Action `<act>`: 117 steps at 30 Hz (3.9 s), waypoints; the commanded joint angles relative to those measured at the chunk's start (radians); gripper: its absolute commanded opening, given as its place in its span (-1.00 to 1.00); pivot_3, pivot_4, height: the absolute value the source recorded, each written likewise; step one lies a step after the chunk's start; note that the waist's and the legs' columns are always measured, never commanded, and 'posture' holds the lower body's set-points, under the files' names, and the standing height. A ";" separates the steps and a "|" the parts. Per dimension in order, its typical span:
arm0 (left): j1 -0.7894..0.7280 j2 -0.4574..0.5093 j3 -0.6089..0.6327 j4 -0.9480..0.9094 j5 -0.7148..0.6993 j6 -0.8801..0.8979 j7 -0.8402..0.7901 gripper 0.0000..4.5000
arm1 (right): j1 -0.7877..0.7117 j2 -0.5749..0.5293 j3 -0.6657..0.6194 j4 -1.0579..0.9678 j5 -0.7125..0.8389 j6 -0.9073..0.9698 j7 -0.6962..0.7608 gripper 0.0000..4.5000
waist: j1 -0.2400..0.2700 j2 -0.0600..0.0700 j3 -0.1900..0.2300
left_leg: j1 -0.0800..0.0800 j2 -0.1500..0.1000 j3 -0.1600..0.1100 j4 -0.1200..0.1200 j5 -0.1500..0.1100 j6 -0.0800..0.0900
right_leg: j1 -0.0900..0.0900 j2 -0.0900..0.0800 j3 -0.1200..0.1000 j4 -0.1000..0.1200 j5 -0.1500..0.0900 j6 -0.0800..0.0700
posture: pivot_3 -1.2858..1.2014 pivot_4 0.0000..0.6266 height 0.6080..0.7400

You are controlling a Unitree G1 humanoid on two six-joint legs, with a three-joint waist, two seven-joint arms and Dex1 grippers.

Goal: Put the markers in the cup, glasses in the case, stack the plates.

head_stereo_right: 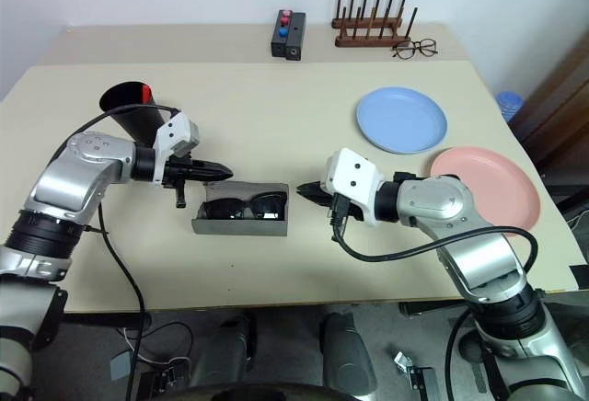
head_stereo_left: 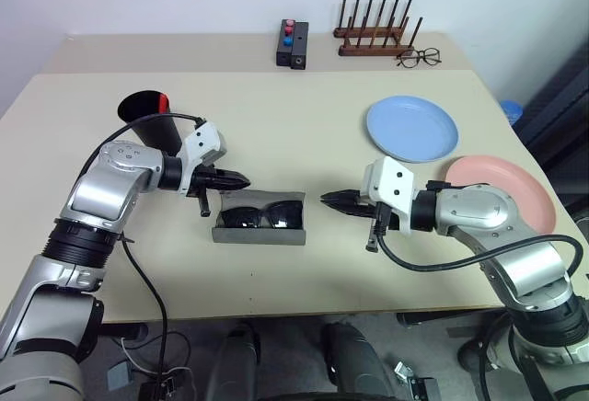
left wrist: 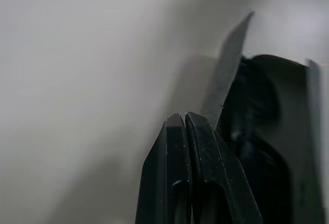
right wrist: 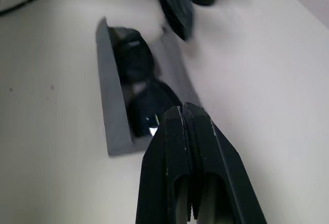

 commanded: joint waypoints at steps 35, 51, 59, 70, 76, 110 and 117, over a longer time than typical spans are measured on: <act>0.509 -0.045 0.322 -0.711 -0.267 0.107 0.314 -1.00 | -0.338 0.009 0.144 1.011 -0.619 -0.448 -0.373 -0.35 | -0.002 0.001 0.001 | 0.000 0.000 0.000 0.001 0.000 0.000 | 0.001 0.000 0.001 0.000 0.000 0.000 | 0.03 -0.52 0.98; 0.525 -0.131 0.309 -0.672 -0.327 0.118 0.415 -1.00 | -0.084 -0.168 -0.124 0.454 -0.477 -0.400 -0.198 -0.98 | 0.009 0.003 0.001 | 0.001 0.000 0.000 0.001 0.000 0.000 | 0.002 0.000 0.001 0.000 0.000 0.001 | 0.03 -0.52 0.98; 0.495 -0.144 0.258 -0.592 -0.299 0.025 0.333 -1.00 | 0.481 -0.360 -0.585 0.198 -0.389 -0.209 0.065 -0.98 | 0.026 0.004 0.000 | 0.003 -0.001 0.000 0.004 0.000 0.001 | 0.005 -0.001 0.001 -0.001 0.000 0.000 | 0.03 -0.52 0.98; 0.449 -0.147 0.209 -0.526 -0.268 -0.010 0.293 -1.00 | 0.601 -0.356 -0.650 0.145 -0.366 -0.171 0.087 -0.18 | 0.005 0.006 -0.001 | 0.002 -0.001 0.001 0.011 -0.002 0.003 | 0.007 -0.001 0.001 -0.001 0.001 -0.002 | 0.03 -0.52 0.98; 0.484 -0.141 0.226 -0.566 -0.274 0.002 0.315 -1.00 | 0.499 -0.330 -0.579 0.096 -0.260 -0.137 0.103 0.27 | 0.000 0.005 0.000 | 0.002 0.000 0.000 0.012 -0.002 0.003 | 0.007 -0.001 0.001 -0.001 0.001 -0.002 | 0.03 -0.52 0.98; 0.395 -0.107 0.278 -0.727 -0.392 0.202 0.484 -1.00 | 0.226 -0.313 -0.195 0.307 -0.454 -0.317 -0.051 -0.97 | -0.001 0.005 0.000 | 0.001 -0.001 0.000 0.013 -0.003 0.004 | 0.007 -0.001 0.001 0.000 0.001 -0.001 | 0.03 -0.52 0.98; 0.437 -0.075 0.317 -0.744 -0.395 0.202 0.491 -1.00 | 0.189 -0.468 -0.295 0.540 -0.461 -0.430 -0.042 -0.97 | 0.005 0.006 0.000 | 0.001 -0.001 0.001 0.013 -0.003 0.004 | 0.007 -0.001 0.001 -0.001 0.001 -0.002 | 0.03 -0.52 0.98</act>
